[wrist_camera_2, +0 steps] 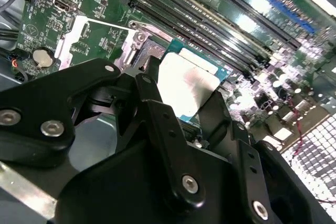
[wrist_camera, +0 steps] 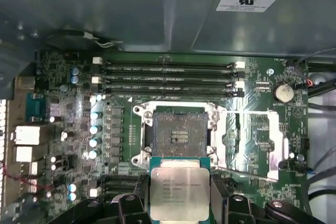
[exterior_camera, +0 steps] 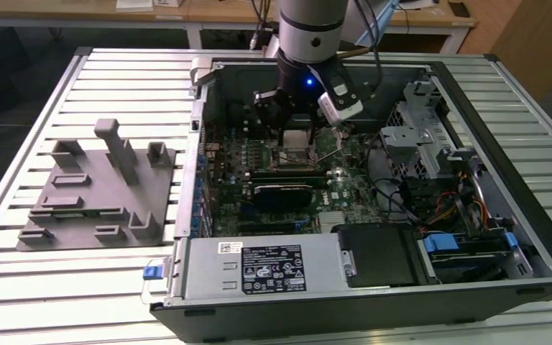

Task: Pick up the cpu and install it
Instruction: 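Pick up the cpu and move it towards the insertion slot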

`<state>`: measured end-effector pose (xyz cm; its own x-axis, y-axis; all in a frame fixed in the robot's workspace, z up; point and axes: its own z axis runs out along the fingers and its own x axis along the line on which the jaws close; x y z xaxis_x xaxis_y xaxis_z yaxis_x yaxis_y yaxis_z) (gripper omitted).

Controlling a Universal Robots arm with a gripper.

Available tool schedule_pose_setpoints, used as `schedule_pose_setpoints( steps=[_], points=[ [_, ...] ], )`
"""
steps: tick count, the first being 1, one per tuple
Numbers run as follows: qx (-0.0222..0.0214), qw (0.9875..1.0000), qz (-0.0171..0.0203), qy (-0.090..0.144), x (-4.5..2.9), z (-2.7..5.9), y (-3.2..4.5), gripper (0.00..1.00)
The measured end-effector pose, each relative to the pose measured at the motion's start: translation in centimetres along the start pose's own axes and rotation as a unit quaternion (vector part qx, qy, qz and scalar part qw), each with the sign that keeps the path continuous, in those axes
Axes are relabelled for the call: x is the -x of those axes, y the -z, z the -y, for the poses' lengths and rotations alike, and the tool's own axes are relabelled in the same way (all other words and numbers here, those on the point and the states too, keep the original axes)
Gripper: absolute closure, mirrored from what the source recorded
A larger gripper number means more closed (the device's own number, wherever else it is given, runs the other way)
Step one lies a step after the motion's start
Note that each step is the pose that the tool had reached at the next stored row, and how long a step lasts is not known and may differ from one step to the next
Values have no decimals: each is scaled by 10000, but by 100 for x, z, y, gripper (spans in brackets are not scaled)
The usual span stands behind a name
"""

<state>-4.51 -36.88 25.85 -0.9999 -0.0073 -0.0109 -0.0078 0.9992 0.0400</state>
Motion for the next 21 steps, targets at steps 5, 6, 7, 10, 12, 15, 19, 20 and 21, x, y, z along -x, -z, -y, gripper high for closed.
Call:
schedule_pose_setpoints(
  steps=[5, 6, 7, 10, 12, 15, 19, 20, 21],
  points=[
    [-1, 10000, 2, -34, 19, -52, -53, 46],
    [-3, 10000, 2, -41, 20, -63, -62, 46],
    [-6, 10000, 2, -48, 22, -76, -70, 46],
    [-21, 10000, 3, -59, 24, -118, -88, 46],
    [-27, 10000, 3, -63, 25, -150, -100, 46],
    [-45, 10000, 3, -69, 27, -177, -123, 46],
    [-66, 10000, 2, -74, 29, -192, -149, 46],
    [-66, 10000, 2, -74, 29, -192, -149, 46],
    [-66, 10000, 2, -75, 28, -194, -149, 46]
  ],
)
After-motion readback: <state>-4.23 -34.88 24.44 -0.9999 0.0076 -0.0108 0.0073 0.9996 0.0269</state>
